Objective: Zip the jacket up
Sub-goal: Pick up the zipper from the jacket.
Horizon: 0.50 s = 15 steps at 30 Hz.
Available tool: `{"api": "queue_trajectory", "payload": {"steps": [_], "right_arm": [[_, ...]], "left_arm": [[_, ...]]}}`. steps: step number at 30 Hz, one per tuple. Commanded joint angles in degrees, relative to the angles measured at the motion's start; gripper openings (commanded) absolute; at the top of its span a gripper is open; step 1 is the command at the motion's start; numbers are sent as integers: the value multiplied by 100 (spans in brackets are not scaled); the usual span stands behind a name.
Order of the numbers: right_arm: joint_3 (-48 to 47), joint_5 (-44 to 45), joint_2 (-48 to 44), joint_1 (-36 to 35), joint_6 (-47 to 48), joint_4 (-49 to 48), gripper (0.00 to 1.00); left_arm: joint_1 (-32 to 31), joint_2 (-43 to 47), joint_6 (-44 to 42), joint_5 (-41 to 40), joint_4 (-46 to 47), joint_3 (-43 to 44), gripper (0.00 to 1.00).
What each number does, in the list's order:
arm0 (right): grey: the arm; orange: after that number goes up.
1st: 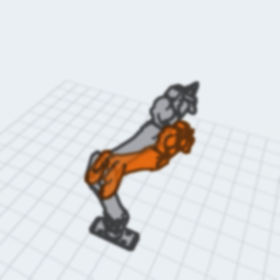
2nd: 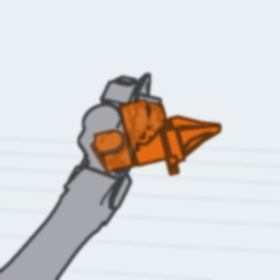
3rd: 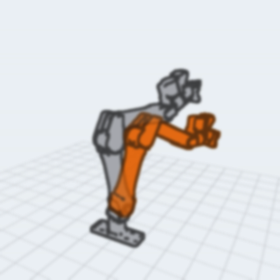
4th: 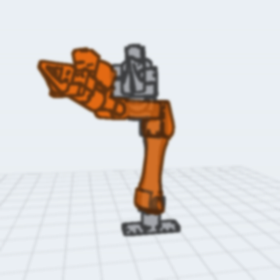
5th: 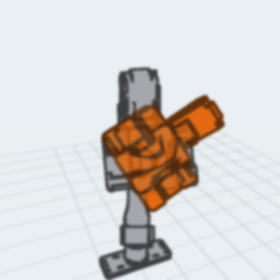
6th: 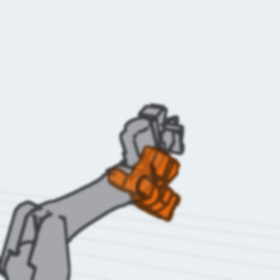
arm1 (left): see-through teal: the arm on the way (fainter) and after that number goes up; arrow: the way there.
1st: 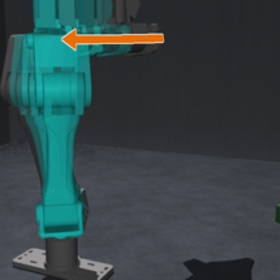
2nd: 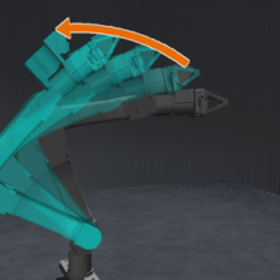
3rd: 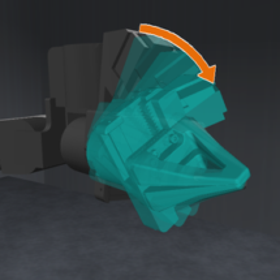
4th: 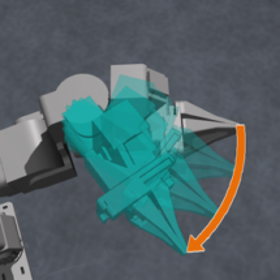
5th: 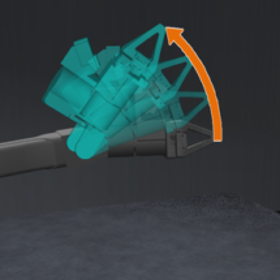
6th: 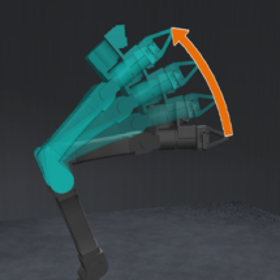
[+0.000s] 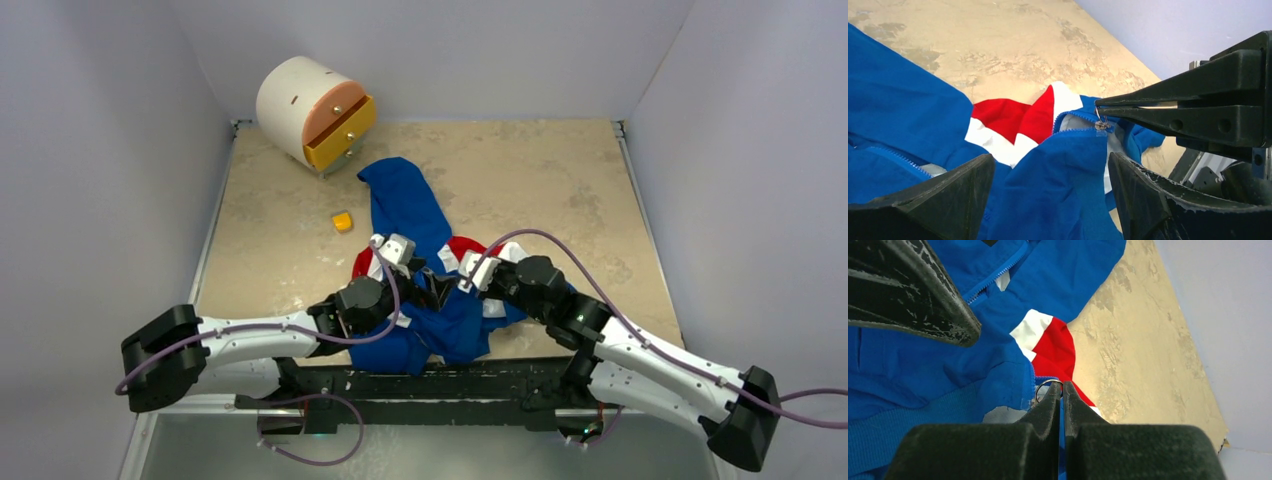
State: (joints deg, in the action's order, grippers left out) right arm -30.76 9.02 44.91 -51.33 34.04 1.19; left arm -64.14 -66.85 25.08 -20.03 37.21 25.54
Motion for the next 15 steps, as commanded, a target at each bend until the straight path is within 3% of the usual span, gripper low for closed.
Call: {"api": "queue_trajectory", "payload": {"steps": [1, 4, 10, 15], "right_arm": [[-376, -94, 174, 57, -249, -43, 0], [-478, -91, 328, 103, -403, -23, 0], [-555, -167, 442, 170, -593, -60, 0], [-616, -251, 515, 240, -750, 36, 0]], "left_arm": [[-6, 50, -94, -146, 556, 9, 84], [-77, -154, -501, -67, 1049, -126, 82], [-766, -695, -1585, -737, 795, 436, 82], [-1035, -1098, -1410, -1569, 696, 666, 82]]}}
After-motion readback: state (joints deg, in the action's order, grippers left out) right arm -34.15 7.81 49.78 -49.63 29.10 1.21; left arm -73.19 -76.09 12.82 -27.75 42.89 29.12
